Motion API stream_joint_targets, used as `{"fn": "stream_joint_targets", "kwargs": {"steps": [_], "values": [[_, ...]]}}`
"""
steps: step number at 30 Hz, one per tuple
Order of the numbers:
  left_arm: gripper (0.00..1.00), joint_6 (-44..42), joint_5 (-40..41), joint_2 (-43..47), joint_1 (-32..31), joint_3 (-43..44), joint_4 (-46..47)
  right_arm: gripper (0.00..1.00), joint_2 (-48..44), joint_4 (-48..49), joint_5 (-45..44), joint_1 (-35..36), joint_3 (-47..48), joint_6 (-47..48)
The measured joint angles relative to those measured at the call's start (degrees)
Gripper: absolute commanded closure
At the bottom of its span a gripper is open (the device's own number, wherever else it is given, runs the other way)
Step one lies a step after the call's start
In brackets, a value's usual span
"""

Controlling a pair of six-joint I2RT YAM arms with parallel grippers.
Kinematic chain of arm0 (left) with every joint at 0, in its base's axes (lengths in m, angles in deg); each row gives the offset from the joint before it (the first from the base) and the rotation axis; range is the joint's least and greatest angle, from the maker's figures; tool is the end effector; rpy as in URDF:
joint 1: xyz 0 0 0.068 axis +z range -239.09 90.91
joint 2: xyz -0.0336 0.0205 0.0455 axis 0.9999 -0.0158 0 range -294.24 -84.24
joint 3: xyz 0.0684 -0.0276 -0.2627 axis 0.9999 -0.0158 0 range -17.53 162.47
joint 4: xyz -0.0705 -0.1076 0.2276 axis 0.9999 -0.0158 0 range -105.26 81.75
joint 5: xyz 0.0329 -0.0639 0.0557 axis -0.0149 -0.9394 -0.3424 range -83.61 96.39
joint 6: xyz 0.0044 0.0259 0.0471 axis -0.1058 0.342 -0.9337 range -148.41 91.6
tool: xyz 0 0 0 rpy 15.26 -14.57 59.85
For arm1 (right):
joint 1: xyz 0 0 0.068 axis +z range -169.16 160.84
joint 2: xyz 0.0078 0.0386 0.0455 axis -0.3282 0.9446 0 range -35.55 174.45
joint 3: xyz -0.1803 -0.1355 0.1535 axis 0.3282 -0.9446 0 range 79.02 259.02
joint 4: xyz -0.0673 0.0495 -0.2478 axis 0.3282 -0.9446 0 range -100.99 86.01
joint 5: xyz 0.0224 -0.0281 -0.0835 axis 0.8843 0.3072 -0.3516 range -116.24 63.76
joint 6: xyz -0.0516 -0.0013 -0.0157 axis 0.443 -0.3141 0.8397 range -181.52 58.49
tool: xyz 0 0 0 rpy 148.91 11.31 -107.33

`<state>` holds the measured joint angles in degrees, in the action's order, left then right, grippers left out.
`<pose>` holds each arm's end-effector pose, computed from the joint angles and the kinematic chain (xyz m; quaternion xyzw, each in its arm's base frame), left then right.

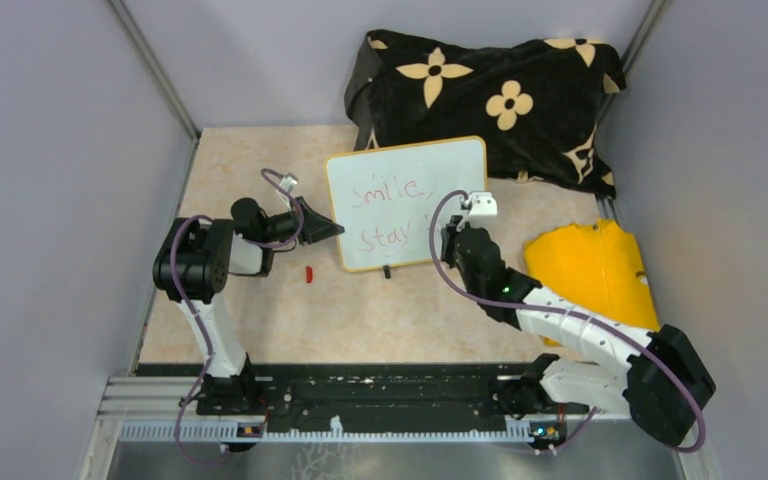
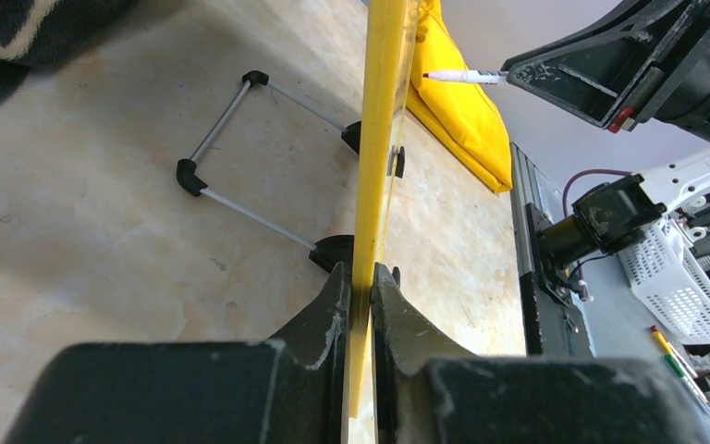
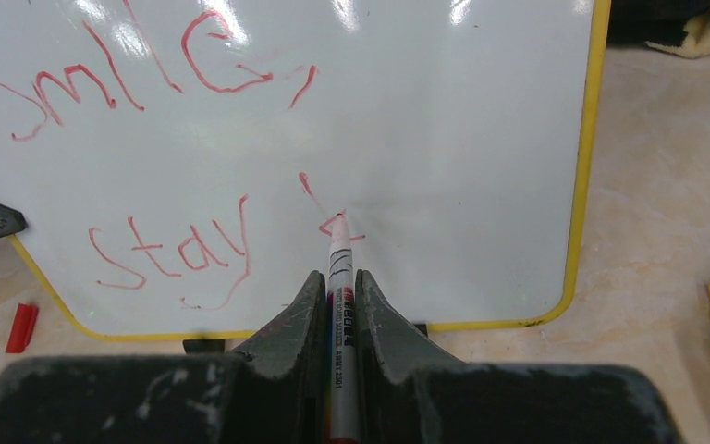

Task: Write a sentence on the whiteboard

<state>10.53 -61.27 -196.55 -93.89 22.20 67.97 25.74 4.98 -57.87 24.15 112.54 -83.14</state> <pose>0.3342 -0.0611 0.1475 0.2212 0.6625 -0.5791 0.4204 0.1851 0.1488 0.2504 0.0087 0.7982 0.1136 0.5915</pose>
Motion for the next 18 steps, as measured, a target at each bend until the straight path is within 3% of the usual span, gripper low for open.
{"fn": "stream_joint_targets", "kwargs": {"steps": [18], "values": [[0.95,0.0,0.0,0.0,0.0,0.0,-0.2,1.00,3.5,1.7,-0.6,-1.8,0.7,0.0]]}}
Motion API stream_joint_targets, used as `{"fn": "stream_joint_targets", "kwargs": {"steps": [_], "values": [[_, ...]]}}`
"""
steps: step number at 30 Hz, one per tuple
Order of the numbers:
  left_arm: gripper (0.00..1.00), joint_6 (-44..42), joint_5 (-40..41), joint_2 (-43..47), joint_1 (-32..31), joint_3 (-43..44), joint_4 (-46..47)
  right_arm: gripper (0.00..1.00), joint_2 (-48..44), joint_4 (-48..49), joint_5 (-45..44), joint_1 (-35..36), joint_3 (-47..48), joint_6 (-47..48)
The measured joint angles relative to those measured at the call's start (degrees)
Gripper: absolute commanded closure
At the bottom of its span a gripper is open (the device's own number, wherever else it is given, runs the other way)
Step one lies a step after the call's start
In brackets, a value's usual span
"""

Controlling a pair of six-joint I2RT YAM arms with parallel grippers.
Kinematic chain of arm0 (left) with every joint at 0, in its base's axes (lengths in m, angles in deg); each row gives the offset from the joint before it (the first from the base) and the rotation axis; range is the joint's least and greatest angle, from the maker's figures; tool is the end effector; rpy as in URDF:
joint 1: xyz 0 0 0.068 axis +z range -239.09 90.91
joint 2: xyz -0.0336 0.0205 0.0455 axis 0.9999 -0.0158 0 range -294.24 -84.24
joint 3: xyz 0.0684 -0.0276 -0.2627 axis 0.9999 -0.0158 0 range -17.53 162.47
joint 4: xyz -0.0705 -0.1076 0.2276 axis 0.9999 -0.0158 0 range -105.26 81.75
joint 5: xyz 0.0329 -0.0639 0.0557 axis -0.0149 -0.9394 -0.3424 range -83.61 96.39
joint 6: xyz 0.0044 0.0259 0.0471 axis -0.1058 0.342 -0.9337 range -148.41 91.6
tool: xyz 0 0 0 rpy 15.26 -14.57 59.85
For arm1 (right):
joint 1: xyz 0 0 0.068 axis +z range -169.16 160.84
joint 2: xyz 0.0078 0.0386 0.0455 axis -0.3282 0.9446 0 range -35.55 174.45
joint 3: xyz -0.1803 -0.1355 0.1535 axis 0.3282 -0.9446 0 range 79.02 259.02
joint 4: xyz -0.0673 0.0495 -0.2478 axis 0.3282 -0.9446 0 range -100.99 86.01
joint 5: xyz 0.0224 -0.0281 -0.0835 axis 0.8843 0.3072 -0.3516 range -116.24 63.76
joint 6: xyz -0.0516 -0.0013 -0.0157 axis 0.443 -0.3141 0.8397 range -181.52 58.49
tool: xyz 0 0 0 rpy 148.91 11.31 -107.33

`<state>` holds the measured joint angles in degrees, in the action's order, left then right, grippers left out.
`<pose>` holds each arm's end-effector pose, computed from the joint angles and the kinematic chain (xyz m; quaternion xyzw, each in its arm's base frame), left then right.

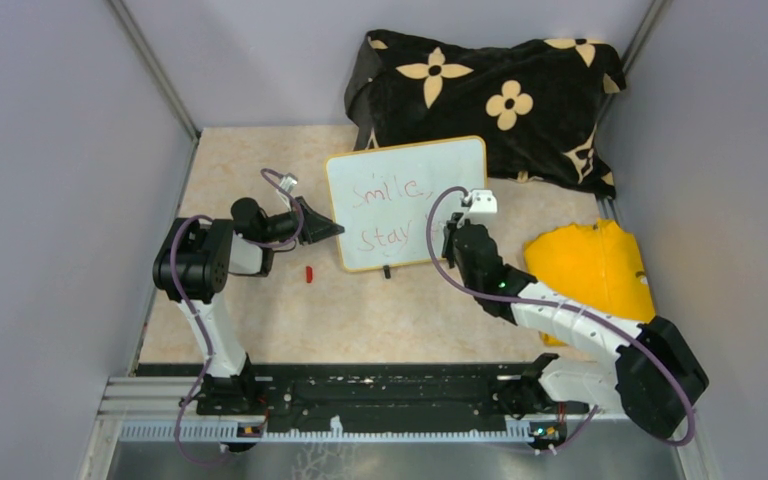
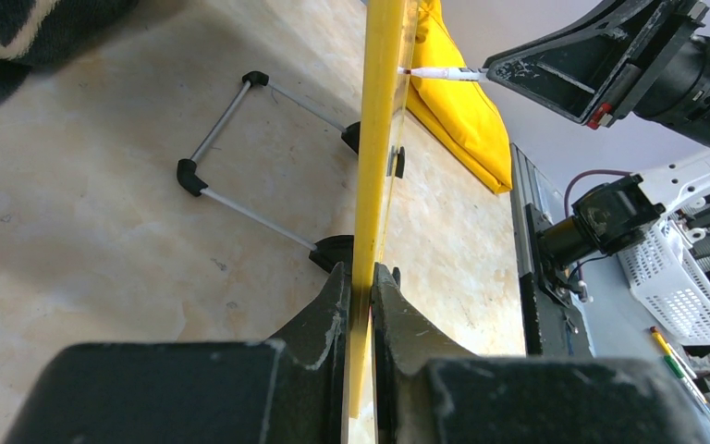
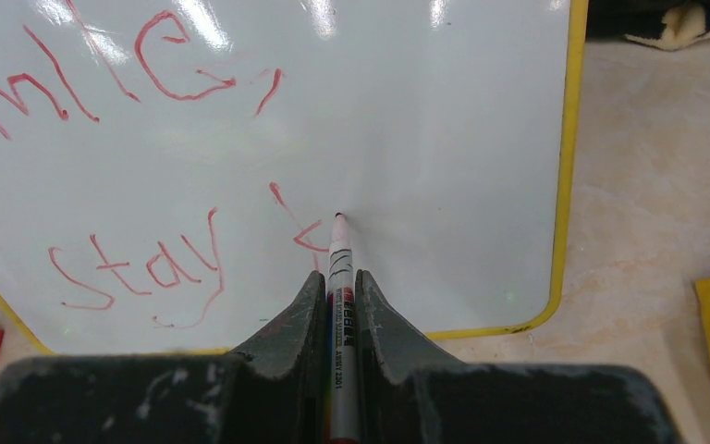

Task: Write a sentence on the whiteboard

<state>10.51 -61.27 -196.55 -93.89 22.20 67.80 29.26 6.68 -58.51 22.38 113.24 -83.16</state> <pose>0.3342 -0.0611 0.1472 0.2205 0.6632 -0.5793 0.4195 0.1975 0.1495 0.2439 0.0213 0.8023 0.0950 0.5890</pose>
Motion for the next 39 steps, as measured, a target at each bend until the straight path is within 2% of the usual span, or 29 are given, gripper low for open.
{"fn": "stream_joint_targets", "kwargs": {"steps": [16,26,39], "values": [[0.95,0.0,-0.1,0.0,-0.1,0.3,-0.2,1.00,0.4,0.0,-0.2,-0.1,-0.3,-2.1],[0.95,0.0,-0.2,0.0,-0.1,0.3,-0.2,1.00,-1.5,-1.6,0.9,-0.1,-3.7,-3.5],[0.95,0.0,-0.3,0.0,-0.2,0.3,-0.2,1.00,-6.2,-3.5,1.0,-0.1,-2.9,-3.0]]}}
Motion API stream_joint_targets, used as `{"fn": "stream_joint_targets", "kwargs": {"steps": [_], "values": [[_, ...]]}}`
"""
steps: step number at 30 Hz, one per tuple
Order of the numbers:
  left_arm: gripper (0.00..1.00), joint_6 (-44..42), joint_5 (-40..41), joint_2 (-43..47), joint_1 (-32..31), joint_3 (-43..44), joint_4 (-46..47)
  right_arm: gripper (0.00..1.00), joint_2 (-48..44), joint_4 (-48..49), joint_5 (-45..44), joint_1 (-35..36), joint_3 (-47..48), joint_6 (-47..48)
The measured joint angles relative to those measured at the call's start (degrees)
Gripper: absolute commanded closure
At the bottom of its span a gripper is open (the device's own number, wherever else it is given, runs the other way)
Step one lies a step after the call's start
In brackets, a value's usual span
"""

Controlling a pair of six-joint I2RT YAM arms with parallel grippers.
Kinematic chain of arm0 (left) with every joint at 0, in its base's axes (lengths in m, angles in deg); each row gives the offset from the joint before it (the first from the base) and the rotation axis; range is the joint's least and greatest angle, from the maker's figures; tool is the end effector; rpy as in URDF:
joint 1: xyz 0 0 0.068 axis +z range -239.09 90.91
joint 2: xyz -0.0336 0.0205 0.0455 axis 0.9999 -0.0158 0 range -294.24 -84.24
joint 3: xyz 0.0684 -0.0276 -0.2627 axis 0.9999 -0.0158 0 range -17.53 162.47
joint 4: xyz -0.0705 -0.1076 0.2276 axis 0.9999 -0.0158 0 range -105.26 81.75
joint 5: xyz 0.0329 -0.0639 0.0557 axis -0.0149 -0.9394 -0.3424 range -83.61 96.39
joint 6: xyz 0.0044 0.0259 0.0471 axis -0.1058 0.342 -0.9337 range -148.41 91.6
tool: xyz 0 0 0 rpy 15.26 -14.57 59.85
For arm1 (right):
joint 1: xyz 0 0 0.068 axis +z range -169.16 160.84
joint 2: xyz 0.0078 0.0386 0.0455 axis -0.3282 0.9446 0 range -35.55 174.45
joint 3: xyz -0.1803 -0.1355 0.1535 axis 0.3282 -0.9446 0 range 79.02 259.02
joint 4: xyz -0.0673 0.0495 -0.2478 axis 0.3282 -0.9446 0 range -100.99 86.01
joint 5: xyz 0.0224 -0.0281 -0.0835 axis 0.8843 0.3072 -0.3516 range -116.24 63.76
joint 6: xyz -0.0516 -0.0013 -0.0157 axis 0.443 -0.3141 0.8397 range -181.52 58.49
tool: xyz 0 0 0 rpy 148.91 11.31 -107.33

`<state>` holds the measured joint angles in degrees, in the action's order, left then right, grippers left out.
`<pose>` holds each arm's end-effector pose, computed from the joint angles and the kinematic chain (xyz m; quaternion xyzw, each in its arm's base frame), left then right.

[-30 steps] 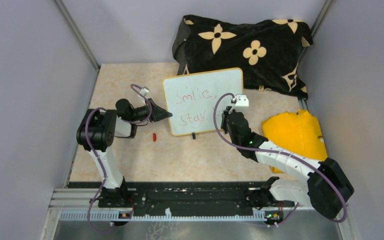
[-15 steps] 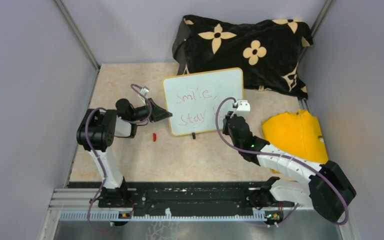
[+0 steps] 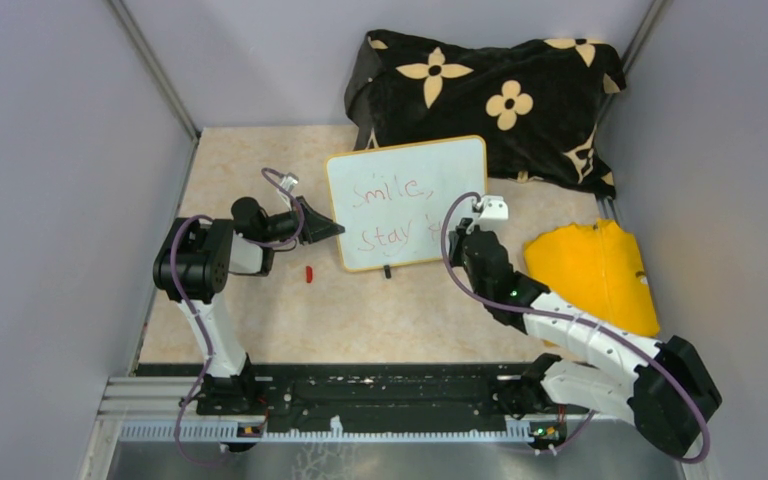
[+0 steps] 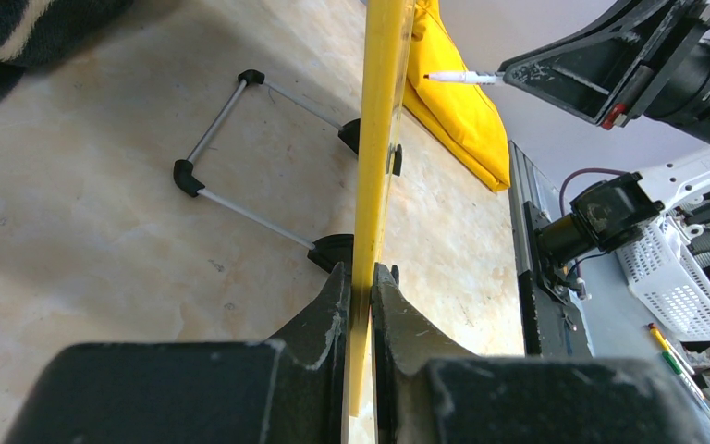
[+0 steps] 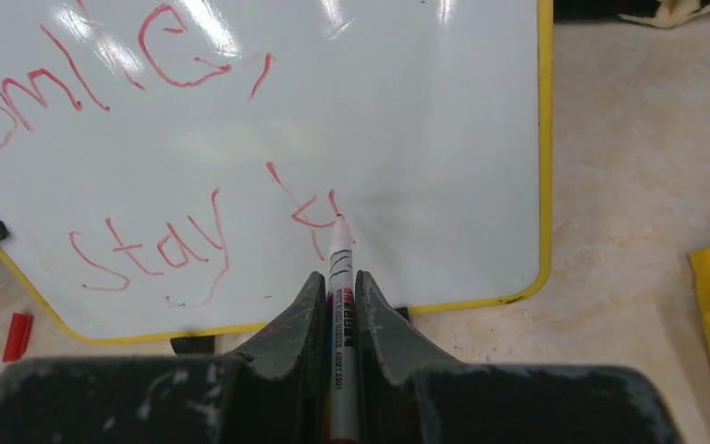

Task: Write a sentence on the whiteboard

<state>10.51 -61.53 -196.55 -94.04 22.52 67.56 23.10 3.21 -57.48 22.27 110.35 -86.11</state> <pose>0.3351 -0.0621 0.1481 0.2233 0.6622 -0.5806 0.4179 0.1817 0.1357 0.2439 0.0370 0.8036 0.1153 0.5828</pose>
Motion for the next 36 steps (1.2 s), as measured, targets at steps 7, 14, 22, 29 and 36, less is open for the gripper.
{"fn": "stream_joint_targets", "kwargs": {"steps": [7,14,22,29,36], "values": [[0.95,0.0,0.0,0.0,0.0,0.0,0.0,1.00,1.7,0.4,-0.8,-0.7,2.5,1.0],[0.95,0.0,0.0,0.0,0.0,0.0,-0.1,1.00,3.8,0.4,-0.9,-1.5,2.9,1.0],[0.95,-0.1,0.0,0.0,0.0,0.0,-0.2,1.00,4.4,0.5,-0.8,-2.0,2.9,1.0],[0.95,-0.1,0.0,0.0,0.0,0.0,-0.3,1.00,5.0,0.5,-0.9,-2.2,2.9,0.9],[0.95,-0.1,0.0,0.0,0.0,0.0,-0.3,1.00,5.2,0.5,-0.9,-2.2,2.7,0.1]]}}
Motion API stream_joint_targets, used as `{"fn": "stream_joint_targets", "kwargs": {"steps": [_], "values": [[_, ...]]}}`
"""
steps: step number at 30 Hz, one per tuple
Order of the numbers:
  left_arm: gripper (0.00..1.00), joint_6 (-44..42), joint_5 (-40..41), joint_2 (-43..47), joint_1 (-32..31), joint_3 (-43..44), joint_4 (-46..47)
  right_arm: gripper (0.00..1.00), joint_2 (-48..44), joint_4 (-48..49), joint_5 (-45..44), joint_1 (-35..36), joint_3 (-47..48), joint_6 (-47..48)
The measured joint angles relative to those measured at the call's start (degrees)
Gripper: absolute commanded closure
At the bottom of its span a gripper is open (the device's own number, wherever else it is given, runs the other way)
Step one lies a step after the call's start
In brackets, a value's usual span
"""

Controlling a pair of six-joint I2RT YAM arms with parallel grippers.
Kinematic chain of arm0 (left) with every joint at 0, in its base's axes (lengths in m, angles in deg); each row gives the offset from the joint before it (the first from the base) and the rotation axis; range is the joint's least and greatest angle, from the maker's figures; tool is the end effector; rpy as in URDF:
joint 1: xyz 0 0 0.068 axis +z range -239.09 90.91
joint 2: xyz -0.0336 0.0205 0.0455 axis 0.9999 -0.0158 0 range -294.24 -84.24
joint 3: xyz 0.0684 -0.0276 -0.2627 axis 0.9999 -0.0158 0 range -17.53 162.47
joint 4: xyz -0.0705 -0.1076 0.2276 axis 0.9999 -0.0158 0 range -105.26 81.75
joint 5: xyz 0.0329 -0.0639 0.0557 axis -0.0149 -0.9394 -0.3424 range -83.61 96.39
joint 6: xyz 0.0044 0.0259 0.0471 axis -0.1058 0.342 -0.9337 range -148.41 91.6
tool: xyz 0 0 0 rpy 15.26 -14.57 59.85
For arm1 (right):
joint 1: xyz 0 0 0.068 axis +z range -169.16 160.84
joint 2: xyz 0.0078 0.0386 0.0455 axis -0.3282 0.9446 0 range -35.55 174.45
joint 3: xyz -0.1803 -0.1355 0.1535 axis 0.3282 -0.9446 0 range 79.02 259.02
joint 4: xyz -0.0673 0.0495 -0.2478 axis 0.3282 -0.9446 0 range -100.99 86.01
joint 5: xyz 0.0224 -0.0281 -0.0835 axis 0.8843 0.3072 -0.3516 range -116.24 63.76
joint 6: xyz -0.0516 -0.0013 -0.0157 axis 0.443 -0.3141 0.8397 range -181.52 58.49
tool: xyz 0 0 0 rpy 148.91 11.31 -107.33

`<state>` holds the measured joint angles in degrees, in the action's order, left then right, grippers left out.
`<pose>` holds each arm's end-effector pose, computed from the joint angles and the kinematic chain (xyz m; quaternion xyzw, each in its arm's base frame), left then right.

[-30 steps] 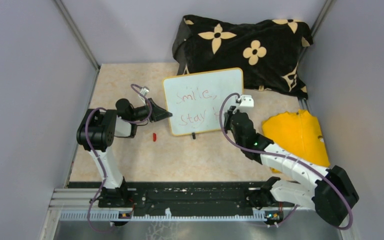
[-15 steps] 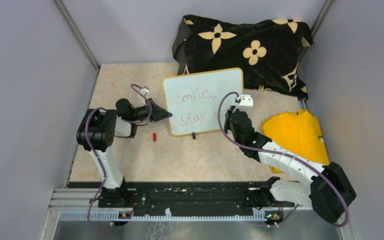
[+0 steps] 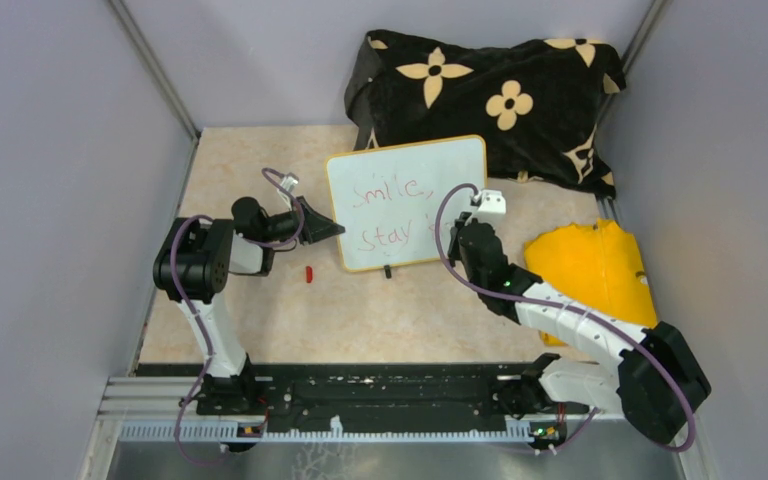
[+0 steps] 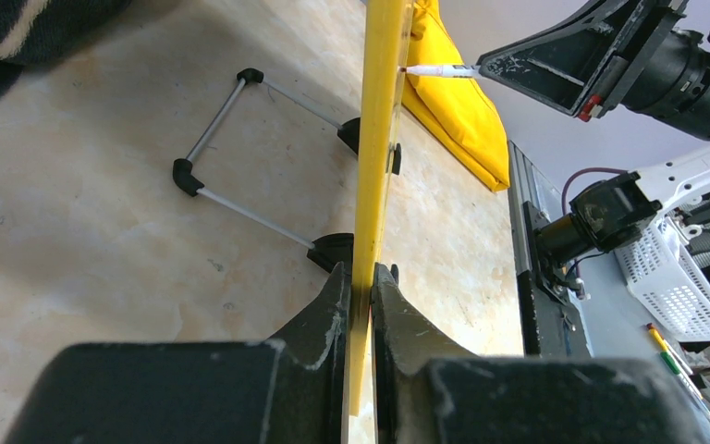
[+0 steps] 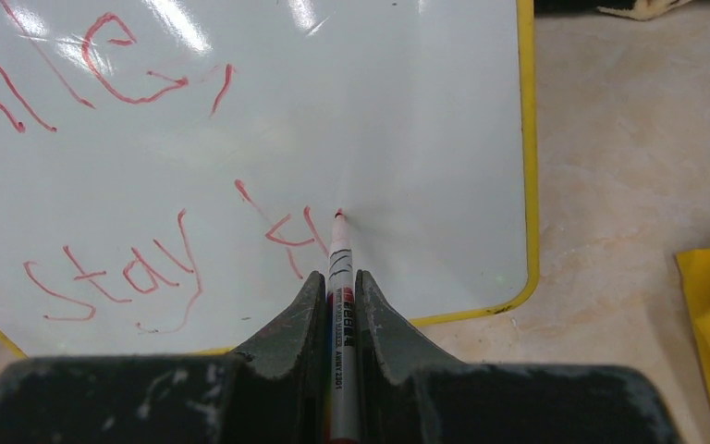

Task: Write a sentence on the whiteboard

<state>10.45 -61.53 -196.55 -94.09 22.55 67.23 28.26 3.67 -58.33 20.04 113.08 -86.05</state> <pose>0.3352 -0.0624 0.1477 0.2225 0.6632 -0.5810 0.4161 0.1999 0.1386 0.2417 0.0514 0.8104 0.0886 0.5769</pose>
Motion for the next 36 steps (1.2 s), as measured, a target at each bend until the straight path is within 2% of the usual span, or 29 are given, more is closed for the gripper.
{"fn": "stream_joint_targets", "kwargs": {"steps": [18,36], "values": [[0.96,-0.1,0.0,0.0,-0.4,0.0,-0.1,1.00,-1.6,-1.8,0.3,0.0,-4.1,-1.7],[0.96,-0.2,-0.1,0.0,-0.5,0.2,-0.5,1.00,1.4,0.0,0.2,-0.2,0.7,0.1]]}}
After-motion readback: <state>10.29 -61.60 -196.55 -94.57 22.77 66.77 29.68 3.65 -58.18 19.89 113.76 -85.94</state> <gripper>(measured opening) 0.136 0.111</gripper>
